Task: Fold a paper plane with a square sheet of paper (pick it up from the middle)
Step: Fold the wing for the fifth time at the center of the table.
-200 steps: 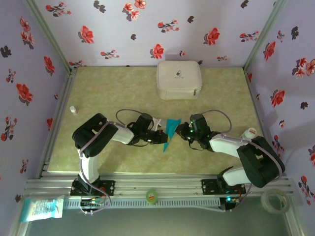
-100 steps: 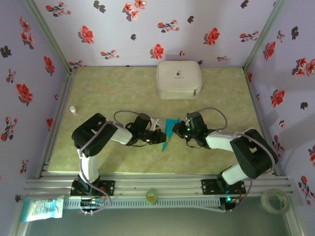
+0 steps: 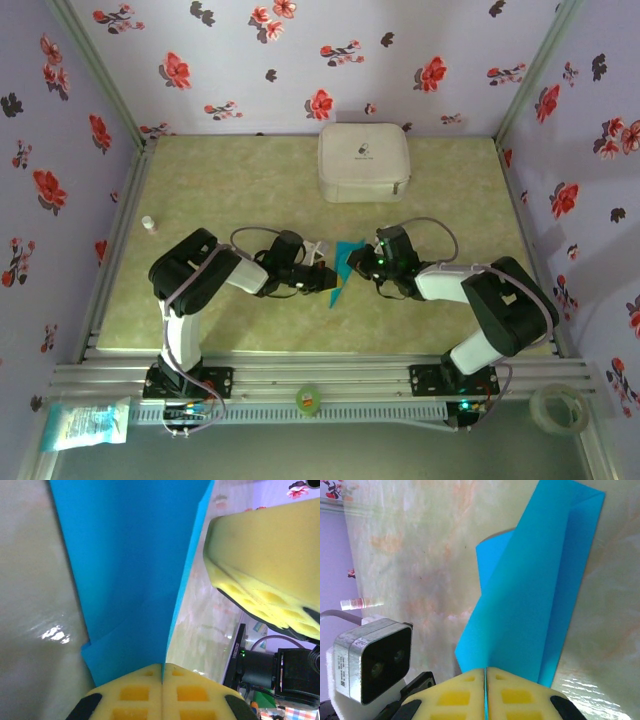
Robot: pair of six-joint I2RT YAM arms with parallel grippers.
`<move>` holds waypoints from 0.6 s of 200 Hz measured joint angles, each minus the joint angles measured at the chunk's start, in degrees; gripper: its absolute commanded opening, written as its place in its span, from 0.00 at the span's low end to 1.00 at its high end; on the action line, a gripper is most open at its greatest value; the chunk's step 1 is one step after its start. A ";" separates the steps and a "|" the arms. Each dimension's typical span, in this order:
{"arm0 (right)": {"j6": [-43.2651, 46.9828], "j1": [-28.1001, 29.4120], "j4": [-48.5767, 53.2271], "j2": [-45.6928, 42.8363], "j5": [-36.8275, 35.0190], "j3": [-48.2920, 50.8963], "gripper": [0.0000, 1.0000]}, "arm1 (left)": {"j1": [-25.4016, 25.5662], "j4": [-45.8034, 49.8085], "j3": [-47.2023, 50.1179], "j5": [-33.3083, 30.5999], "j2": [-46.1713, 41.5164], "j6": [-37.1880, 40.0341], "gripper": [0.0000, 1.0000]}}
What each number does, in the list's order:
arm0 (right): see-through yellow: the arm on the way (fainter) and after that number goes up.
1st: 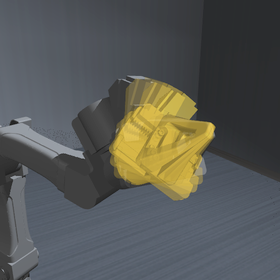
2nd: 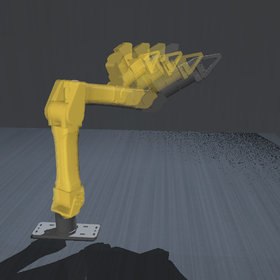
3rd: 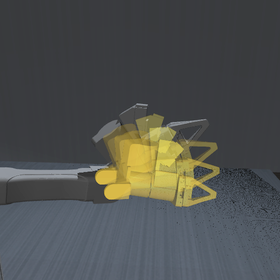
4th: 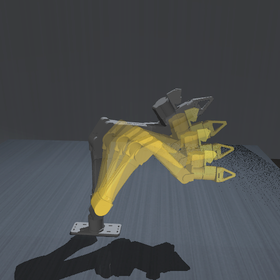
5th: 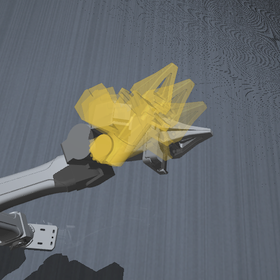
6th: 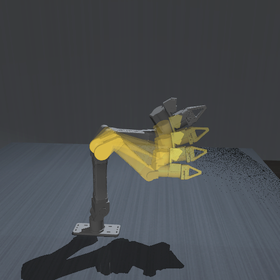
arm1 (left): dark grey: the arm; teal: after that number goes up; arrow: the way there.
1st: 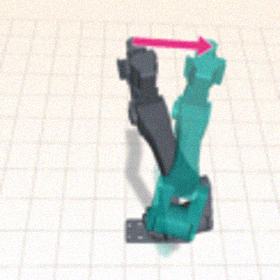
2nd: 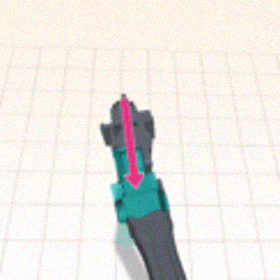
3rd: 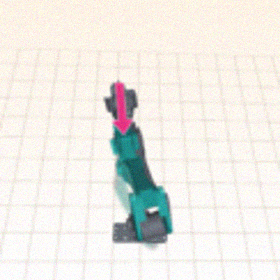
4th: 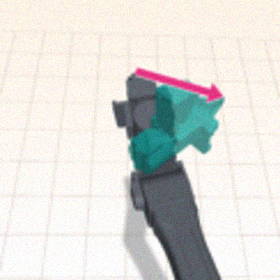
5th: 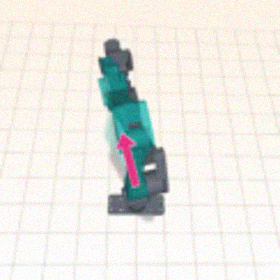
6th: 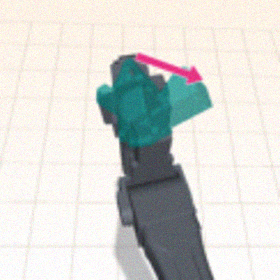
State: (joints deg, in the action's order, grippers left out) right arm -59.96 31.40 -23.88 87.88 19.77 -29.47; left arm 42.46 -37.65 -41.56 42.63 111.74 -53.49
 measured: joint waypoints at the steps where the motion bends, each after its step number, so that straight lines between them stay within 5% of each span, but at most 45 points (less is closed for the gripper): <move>1: 0.00 0.00 -0.02 0.00 0.00 0.00 0.09 | 0.00 -0.04 0.00 0.00 0.02 0.00 0.00; 120: -0.11 0.00 -2.16 -0.11 -0.22 0.24 0.08 | 0.00 -0.52 0.00 0.11 0.22 -0.68 0.00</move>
State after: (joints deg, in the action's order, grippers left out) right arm -60.07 31.40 -26.04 87.77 19.55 -29.23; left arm 42.46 -38.17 -41.56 42.74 111.96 -54.17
